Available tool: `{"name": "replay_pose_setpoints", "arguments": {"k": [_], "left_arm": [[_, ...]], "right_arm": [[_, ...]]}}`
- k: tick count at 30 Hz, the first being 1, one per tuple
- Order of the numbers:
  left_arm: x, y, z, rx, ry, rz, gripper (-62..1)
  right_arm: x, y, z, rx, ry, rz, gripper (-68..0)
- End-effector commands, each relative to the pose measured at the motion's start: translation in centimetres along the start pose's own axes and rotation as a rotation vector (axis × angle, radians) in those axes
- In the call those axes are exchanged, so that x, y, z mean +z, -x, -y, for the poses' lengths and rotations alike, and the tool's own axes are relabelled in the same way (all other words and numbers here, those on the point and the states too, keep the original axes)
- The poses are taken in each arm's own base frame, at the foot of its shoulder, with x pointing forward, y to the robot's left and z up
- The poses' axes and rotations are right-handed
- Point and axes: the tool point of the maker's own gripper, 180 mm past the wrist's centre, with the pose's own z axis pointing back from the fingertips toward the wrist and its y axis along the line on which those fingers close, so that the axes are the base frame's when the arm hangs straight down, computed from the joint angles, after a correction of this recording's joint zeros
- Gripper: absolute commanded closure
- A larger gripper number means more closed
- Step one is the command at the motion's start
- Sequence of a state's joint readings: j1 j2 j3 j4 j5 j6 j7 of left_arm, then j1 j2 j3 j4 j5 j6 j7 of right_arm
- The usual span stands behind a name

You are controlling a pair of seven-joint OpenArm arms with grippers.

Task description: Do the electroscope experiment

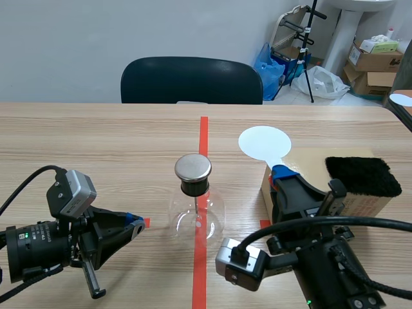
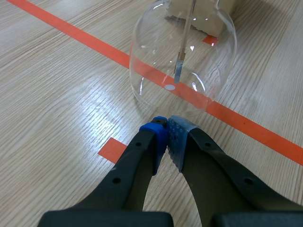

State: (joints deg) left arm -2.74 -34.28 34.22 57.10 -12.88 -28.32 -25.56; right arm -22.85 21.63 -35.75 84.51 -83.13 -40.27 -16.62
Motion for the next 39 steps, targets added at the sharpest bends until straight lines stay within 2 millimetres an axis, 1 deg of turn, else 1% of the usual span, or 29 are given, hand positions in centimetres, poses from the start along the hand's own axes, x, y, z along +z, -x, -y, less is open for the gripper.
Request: {"name": "replay_pose_setpoints", "arguments": {"k": [1, 6, 11, 19, 24, 29, 33, 39], "left_arm": [[-0.4, -1.3, 0.0, -0.004, 0.002, 0.045, -3.2], [-0.4, -1.3, 0.0, -0.004, 0.002, 0.045, -3.2], [-0.4, -1.3, 0.0, -0.004, 0.002, 0.045, -3.2], [-0.4, -1.3, 0.0, -0.004, 0.002, 0.045, -3.2], [-0.4, -1.3, 0.0, -0.004, 0.002, 0.045, -3.2], [-0.4, -1.3, 0.0, -0.004, 0.002, 0.045, -3.2], [-0.4, -1.3, 0.0, -0.004, 0.002, 0.045, -3.2], [-0.4, -1.3, 0.0, -0.004, 0.002, 0.045, -3.2]], "right_arm": [[-0.5, 0.2, 1.1, 0.005, 0.04, 0.003, -0.9], [-0.5, 0.2, 1.1, 0.005, 0.04, 0.005, -0.9], [-0.5, -0.6, 1.1, 0.003, 0.039, 0.048, -0.9], [-0.2, -3.1, 1.1, 0.003, 0.038, 0.188, -0.9], [0.3, -4.9, 1.0, -0.01, 0.036, 0.29, -0.9], [0.7, -6.2, 1.0, -0.008, 0.036, 0.37, -0.9], [1.0, -6.8, 1.0, -0.008, 0.036, 0.404, -0.9], [1.0, -6.9, 1.0, -0.008, 0.036, 0.408, -0.9]]}}
